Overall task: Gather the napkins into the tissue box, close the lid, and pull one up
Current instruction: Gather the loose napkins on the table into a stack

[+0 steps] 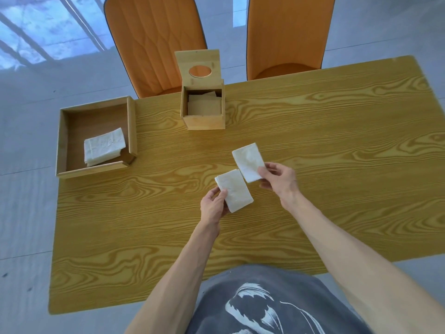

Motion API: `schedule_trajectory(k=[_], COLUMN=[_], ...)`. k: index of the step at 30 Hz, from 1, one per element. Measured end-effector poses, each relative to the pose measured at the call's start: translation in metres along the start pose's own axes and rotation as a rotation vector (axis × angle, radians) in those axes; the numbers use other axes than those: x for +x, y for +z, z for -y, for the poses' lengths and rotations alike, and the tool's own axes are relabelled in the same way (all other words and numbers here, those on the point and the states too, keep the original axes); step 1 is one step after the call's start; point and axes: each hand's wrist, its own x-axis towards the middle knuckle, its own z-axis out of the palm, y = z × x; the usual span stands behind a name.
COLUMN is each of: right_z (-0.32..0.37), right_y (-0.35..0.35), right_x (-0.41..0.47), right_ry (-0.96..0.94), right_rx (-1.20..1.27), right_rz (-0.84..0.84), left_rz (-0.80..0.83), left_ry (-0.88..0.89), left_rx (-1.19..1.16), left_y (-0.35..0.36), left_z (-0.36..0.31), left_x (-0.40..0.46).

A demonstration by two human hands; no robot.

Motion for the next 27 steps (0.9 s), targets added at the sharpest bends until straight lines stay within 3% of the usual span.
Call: schedule_trajectory(k=[3, 7, 15, 21, 24, 27], right_z=[-0.011, -0.027, -0.044, -0.027, -0.019, -0.011], right_y=[0.004, 0.008, 0.02, 0.02, 0.023, 0.026], right_x=[-0.015, -0.026, -0.034, -0.044, -0.046, -0.046], right_ry=[0.051, 0.068, -0.078, 0.046, -0.107, -0.293], right_rx=[-0.015, -0.05, -0.345, -0.187, -0.322, -0.535], right_rz=[0.175, 0.235, 0.112, 0.307, 0.305, 0.252], left_rz=[0.008, 0.02, 0.135, 0.258, 0.274, 0.182], left_ry=[-0.01, -0.011, 0.018, 0.048, 0.053, 0.132], left_rx=[-0.013, -0.043, -0.147, -0.199, -0.203, -0.102], left_y=[0.0, -0.003, -0.013, -0.025, -0.035, -0.047], left_z=[0.002, 0.003, 0.004, -0.001, -0.006, -0.011], left_x=[-0.006, -0.013, -0.025, -0.032, -0.032, -0.028])
